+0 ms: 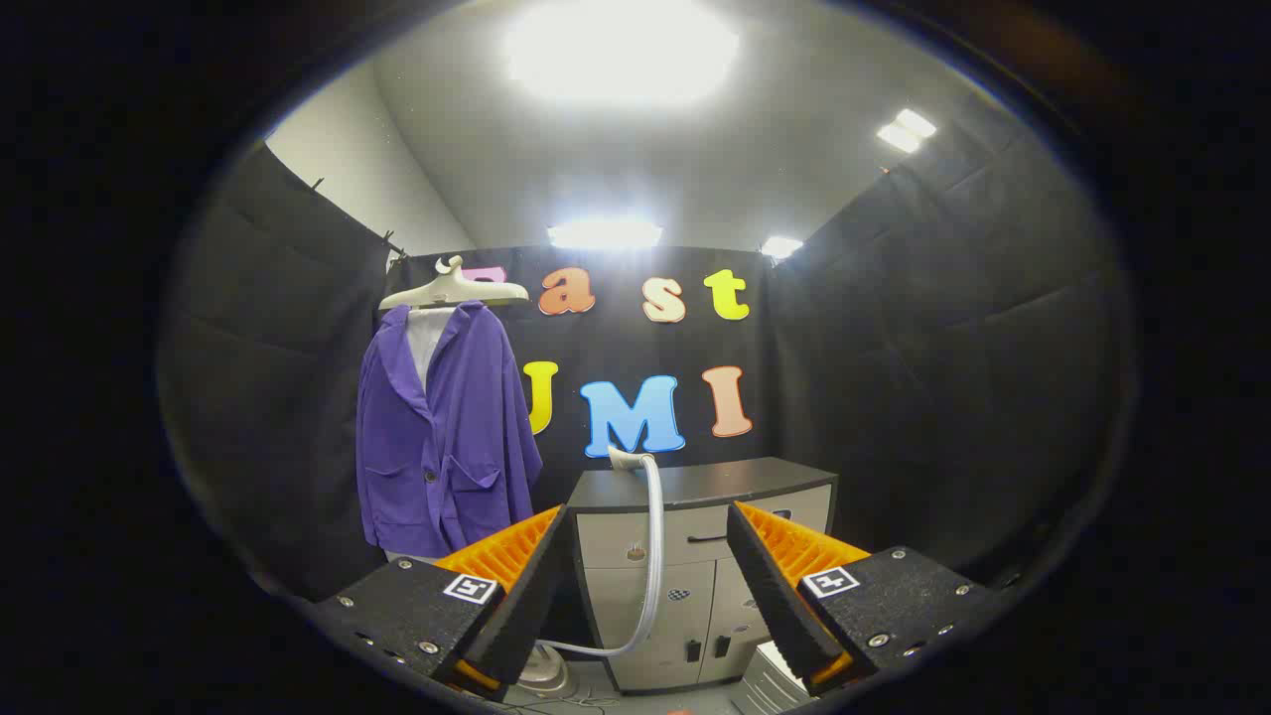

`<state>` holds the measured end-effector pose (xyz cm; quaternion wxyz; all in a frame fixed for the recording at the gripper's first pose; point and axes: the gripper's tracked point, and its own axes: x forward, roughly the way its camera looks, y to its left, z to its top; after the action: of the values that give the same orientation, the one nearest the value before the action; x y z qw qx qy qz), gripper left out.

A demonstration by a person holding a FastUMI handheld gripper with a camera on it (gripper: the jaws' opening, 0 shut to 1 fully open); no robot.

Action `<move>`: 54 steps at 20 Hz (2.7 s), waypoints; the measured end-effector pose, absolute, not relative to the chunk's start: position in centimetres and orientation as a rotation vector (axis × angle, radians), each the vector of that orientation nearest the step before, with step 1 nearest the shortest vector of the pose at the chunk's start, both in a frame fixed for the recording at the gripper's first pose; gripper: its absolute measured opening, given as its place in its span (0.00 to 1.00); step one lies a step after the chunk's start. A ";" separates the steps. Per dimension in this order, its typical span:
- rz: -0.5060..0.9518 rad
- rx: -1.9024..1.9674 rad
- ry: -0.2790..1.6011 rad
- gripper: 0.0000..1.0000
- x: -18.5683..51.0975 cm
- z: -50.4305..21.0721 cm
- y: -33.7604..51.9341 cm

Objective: Iron the clothes twice with a garment steamer, once on the left side and once on the right side.

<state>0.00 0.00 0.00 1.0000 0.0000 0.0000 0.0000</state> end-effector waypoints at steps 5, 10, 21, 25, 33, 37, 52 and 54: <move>0.008 0.006 0.003 0.95 0.3 -0.7 0.3; 0.007 0.007 -0.003 0.95 0.2 -0.5 0.3; 0.023 0.003 -0.006 0.95 0.5 0.8 0.5; 0.050 -0.011 -0.019 0.95 4.4 2.1 0.6; 0.098 0.015 -0.046 0.95 13.7 4.7 -0.8; 0.116 0.036 -0.034 0.95 19.3 6.0 -2.1; 0.285 0.132 0.129 0.95 37.2 7.2 -3.5; 0.316 0.153 0.153 0.95 39.7 6.9 -3.2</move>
<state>39.69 -3.24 6.88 0.9817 0.0760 0.0762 0.1572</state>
